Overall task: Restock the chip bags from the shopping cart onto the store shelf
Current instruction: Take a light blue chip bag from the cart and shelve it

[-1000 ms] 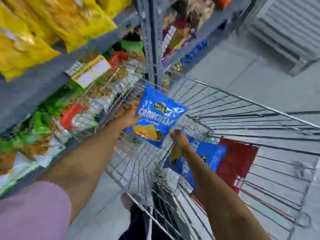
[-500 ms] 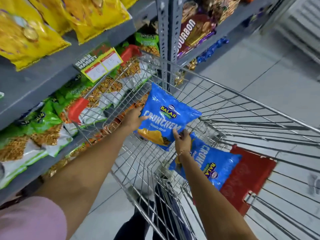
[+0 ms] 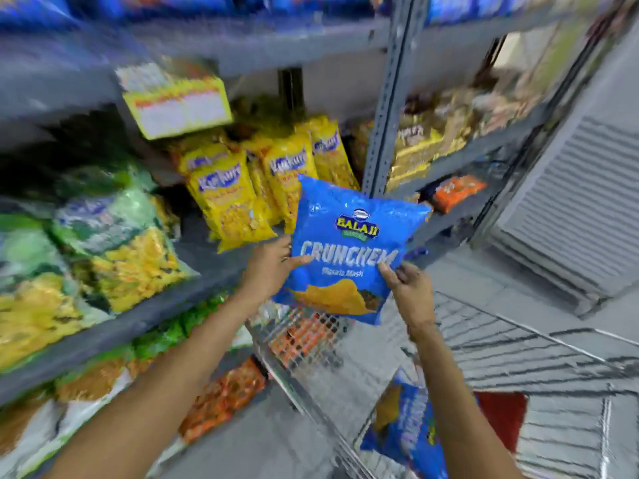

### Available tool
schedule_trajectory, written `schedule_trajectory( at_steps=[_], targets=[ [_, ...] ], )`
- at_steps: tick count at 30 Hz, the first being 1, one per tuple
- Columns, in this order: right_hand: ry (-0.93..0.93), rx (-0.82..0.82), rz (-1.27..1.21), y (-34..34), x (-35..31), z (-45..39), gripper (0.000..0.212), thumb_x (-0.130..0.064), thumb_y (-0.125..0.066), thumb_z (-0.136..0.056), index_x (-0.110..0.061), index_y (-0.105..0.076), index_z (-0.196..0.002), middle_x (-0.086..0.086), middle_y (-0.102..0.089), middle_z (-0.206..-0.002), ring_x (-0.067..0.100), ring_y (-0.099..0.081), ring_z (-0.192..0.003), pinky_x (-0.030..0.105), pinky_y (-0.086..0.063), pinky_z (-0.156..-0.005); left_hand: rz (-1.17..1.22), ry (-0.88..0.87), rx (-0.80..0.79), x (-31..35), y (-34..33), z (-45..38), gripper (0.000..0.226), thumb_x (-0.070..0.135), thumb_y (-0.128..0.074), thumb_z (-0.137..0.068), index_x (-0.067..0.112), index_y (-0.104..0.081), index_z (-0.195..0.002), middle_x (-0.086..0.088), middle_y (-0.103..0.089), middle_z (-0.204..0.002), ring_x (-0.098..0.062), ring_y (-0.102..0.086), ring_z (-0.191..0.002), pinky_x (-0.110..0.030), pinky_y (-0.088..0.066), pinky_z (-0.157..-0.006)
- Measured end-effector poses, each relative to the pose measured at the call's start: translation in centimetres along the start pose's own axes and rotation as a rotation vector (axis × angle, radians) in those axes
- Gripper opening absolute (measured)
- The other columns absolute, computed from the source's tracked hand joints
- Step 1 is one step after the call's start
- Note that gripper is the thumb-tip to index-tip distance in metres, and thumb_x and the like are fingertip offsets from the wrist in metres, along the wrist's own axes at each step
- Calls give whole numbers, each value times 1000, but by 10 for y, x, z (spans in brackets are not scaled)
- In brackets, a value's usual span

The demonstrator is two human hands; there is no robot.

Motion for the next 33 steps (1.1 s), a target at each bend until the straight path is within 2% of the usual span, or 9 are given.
schedule_trajectory(
  at_steps=[2, 6, 10, 14, 17, 20, 23, 26, 33],
  targets=[
    [101, 6, -66, 0, -65, 8, 9, -12, -66, -86, -14, -68, -77, -13, -75, -74, -3, -67, -75, 24, -58, -74, 23, -96, 72, 53, 49, 10, 19, 25, -74, -76, 20, -66, -93, -9, -77, -93, -8, -70, -73, -19, -55, -63],
    [254, 7, -159, -13, -181, 25, 53, -27, -71, -81, 6, -58, -121, 19, -63, -125, 27, -61, -116, 43, -54, -96, 153, -189, 160, 126, 136, 29, 18, 22, -73, -77, 22, -65, -93, 1, -74, -89, -14, -72, -81, -35, -59, -70],
    [385, -7, -233, -44, -272, 40, 49, -23, -73, -79, 2, -60, -119, 8, -66, -113, 16, -65, -102, 18, -58, -79, 142, -276, 300, 172, 223, 49, 13, 25, -73, -76, 28, -67, -87, 0, -76, -90, -12, -73, -81, -34, -60, -70],
    [466, -131, -336, -91, -350, 46, 28, -18, -73, -79, -2, -70, -103, 18, -72, -106, 18, -71, -87, 33, -59, -84, 92, -328, 438, 201, 299, 67, 13, 29, -72, -77, 21, -67, -86, 0, -76, -85, -8, -71, -77, -35, -59, -71],
    [491, -187, -387, -130, -399, 39, 47, -20, -73, -79, 5, -62, -117, 10, -71, -105, 17, -67, -89, 26, -55, -79, -57, -347, 610, 219, 356, 77, 34, 36, -72, -77, 4, -62, -80, -17, -73, -71, -6, -59, -57, -26, -52, -62],
    [492, -288, -382, -181, -435, 26, 58, -29, -74, -78, 1, -57, -124, 7, -63, -111, 11, -60, -83, 11, -49, -58, -50, -283, 680, 218, 405, 71, 30, 40, -71, -76, 11, -66, -85, -3, -72, -68, -13, -68, -67, -42, -56, -69],
    [463, -343, -331, -235, -454, 8, 62, -34, -73, -78, -1, -55, -128, 11, -59, -129, 21, -56, -105, 30, -48, -84, -71, -264, 758, 211, 440, 60, 13, 34, -71, -78, 23, -65, -74, 14, -69, -62, -2, -67, -66, -43, -56, -64],
    [433, -396, -305, -279, -464, -8, 61, -36, -73, -78, -3, -56, -126, 12, -57, -134, 27, -55, -120, 42, -47, -101, -94, -164, 824, 195, 465, 42, 18, 30, -69, -80, 13, -65, -86, -10, -75, -88, -24, -69, -84, -49, -55, -79],
    [394, -502, -212, -330, -454, -33, 59, -43, -64, -84, -6, -54, -128, -4, -63, -99, 10, -55, -88, 30, -42, -90, -160, -54, 874, 164, 475, 14, 36, 38, -64, -83, 2, -60, -83, -18, -68, -83, -38, -64, -85, -41, -46, -66]
  ],
)
Point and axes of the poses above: each hand's wrist, its own z-axis away from the middle knuckle, its own y-axis out of the back of the hand, x = y × z, the point moved 9 cm from there along -z, towards the middle knuckle
